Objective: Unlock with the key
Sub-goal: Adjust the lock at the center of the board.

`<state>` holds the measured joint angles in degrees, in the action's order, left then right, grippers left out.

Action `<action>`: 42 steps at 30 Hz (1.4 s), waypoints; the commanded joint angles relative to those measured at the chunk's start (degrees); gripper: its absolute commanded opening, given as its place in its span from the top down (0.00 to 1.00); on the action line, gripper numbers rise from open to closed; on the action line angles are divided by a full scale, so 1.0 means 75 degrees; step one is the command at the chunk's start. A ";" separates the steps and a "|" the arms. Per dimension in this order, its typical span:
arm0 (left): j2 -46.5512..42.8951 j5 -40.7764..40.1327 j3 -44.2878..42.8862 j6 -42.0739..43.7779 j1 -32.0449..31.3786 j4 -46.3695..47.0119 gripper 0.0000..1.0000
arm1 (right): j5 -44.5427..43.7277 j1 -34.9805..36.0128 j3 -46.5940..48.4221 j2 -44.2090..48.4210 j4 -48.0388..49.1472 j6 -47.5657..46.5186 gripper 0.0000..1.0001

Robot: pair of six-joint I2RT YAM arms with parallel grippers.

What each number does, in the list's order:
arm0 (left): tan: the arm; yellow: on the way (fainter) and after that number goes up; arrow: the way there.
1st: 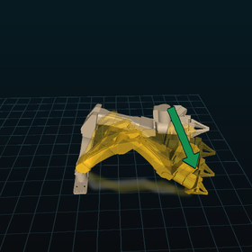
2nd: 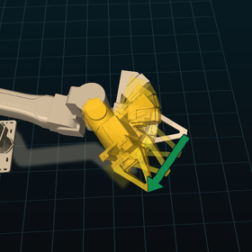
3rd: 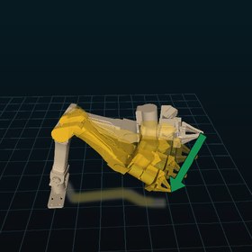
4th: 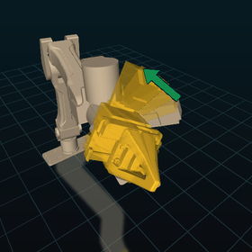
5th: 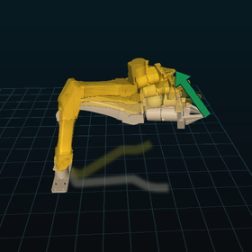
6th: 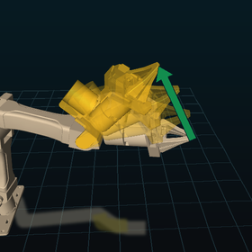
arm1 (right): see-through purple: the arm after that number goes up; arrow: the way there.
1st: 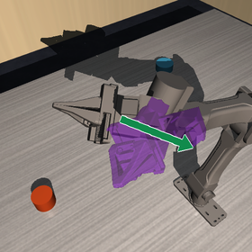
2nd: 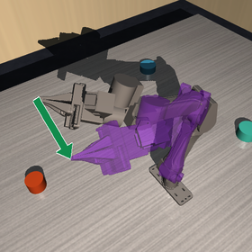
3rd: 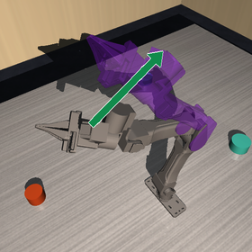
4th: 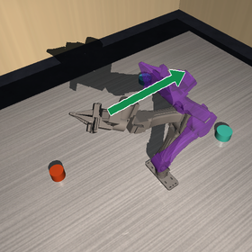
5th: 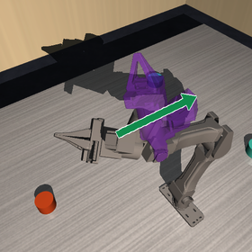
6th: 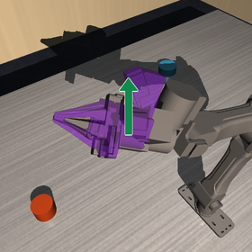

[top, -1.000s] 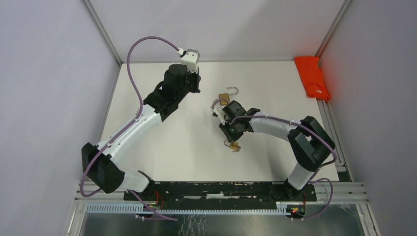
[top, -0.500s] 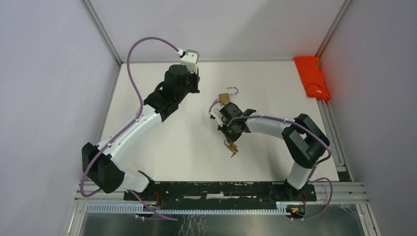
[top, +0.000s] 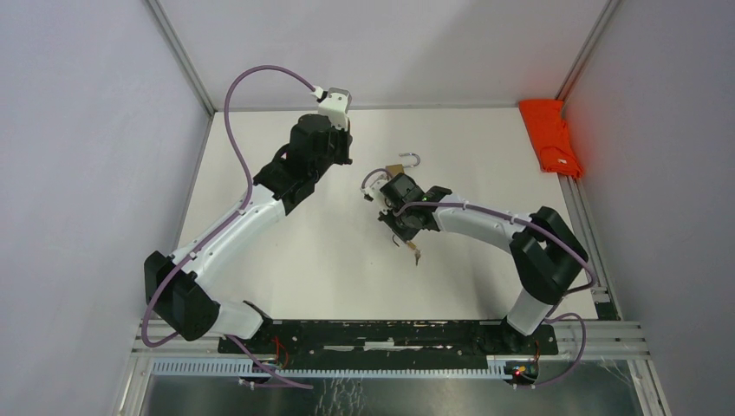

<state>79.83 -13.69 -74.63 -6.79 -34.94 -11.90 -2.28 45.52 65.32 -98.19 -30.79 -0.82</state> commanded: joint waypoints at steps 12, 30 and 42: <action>-0.0402 -0.0341 -0.0022 -0.0010 0.0029 0.0304 0.87 | -0.0155 0.0142 0.0575 0.0290 0.0042 -0.0255 1.00; -0.0261 -0.0352 0.0057 -0.0005 0.0028 0.0463 0.86 | -0.3174 0.0305 0.0867 -0.0848 0.0443 -0.0805 1.00; -0.0215 -0.0443 0.0094 0.0049 0.0029 0.0497 0.86 | -0.2477 0.0931 -0.0350 -0.0469 0.1078 -0.0304 1.00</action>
<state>78.59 -15.18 -74.17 -6.76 -34.94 -11.38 -23.05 51.44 65.28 -105.58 -25.30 -5.10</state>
